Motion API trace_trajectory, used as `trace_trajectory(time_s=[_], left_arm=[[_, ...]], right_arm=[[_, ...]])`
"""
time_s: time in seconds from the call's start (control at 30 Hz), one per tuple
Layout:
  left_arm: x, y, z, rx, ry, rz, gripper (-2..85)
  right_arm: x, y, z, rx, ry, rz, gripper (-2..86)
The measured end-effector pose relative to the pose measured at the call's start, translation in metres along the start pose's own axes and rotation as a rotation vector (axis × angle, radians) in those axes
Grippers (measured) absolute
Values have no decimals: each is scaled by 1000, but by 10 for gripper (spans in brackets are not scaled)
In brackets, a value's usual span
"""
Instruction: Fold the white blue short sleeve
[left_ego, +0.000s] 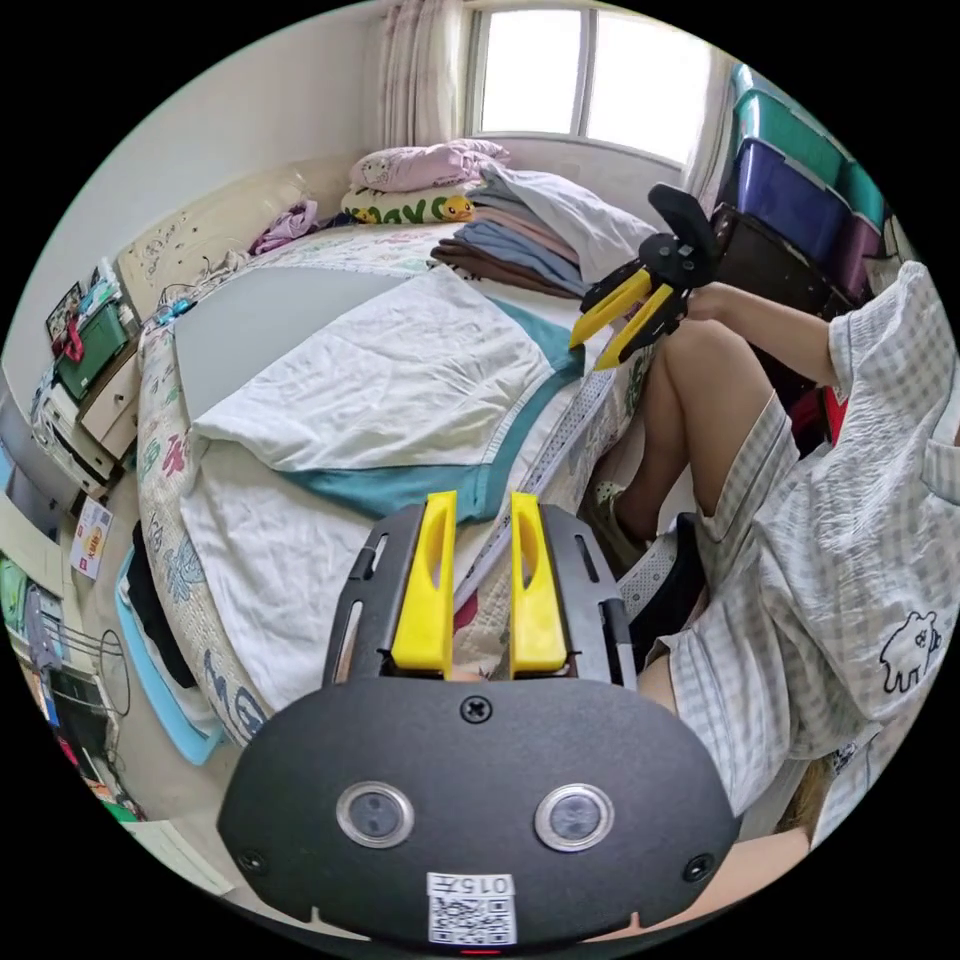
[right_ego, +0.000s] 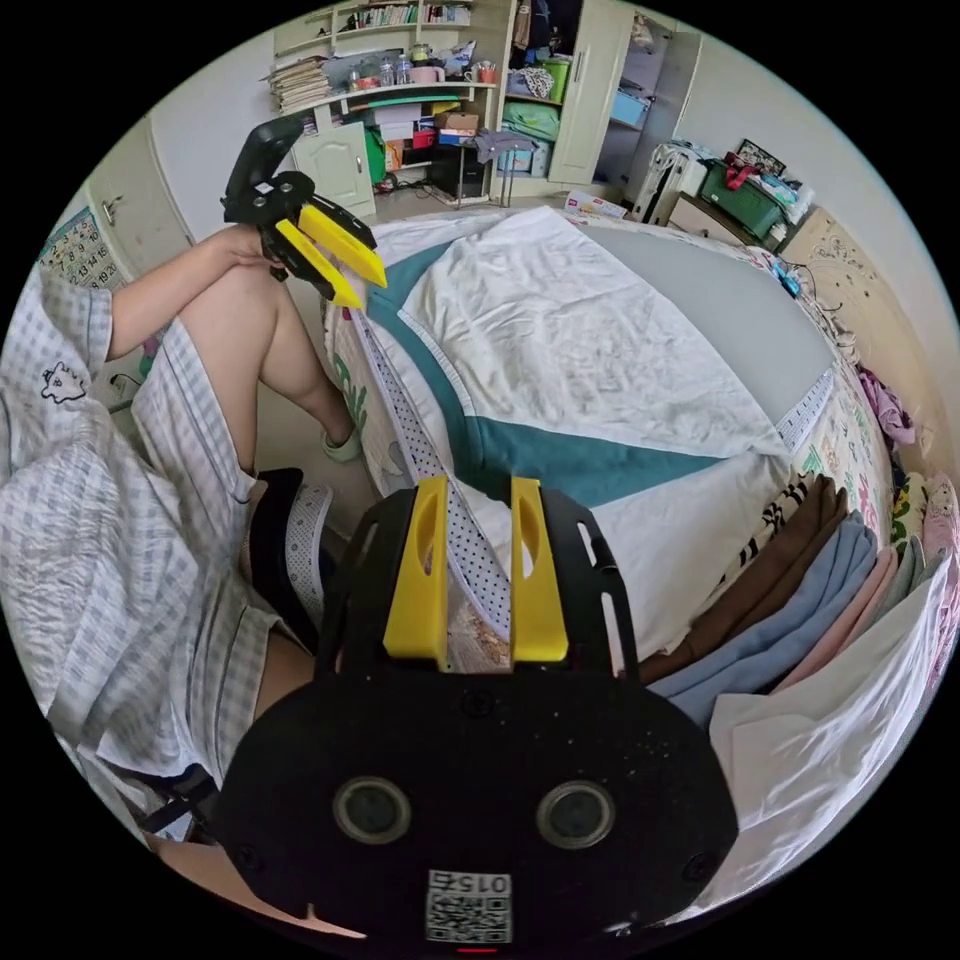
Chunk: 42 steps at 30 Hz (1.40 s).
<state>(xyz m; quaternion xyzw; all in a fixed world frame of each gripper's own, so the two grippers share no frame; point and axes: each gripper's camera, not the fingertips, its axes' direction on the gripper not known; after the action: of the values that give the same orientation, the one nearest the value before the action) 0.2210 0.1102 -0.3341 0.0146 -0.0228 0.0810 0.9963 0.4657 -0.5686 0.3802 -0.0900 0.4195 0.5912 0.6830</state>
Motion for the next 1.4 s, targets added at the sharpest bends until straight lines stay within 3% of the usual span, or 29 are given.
trace_trajectory(time_s=[0.1,0.4,0.57,0.67,0.73,0.87,0.93,1.13,1.27,1.4], left_arm=[[4,5,1,-6,-72,9,53],[-19,24,-24,31,-44,-25,6],[-51,24,-35,15,70,-48,19],[-112,37,-81,260,118,-239,30],[-179,51,-107,397,54,-526,44],[-280,47,-98,372,47,-840,81],[-336,44,-68,377,138,-961,90],[-412,34,24,278,260,-1049,102],[-442,37,46,370,302,-1101,89],[-464,27,67,322,249,-1099,47]], right_arm=[[-8,-4,-2,13,59,11,60],[2,-23,-29,-2,20,21,29],[80,-35,-80,203,-293,209,80],[147,-32,-123,402,-219,421,81],[187,-37,-139,448,-142,568,83],[273,-70,-141,485,-138,781,106],[303,-87,-129,464,-167,846,111],[360,-132,-76,311,-216,945,125],[388,-155,-65,363,-255,970,108],[396,-177,-64,341,-165,973,30]])
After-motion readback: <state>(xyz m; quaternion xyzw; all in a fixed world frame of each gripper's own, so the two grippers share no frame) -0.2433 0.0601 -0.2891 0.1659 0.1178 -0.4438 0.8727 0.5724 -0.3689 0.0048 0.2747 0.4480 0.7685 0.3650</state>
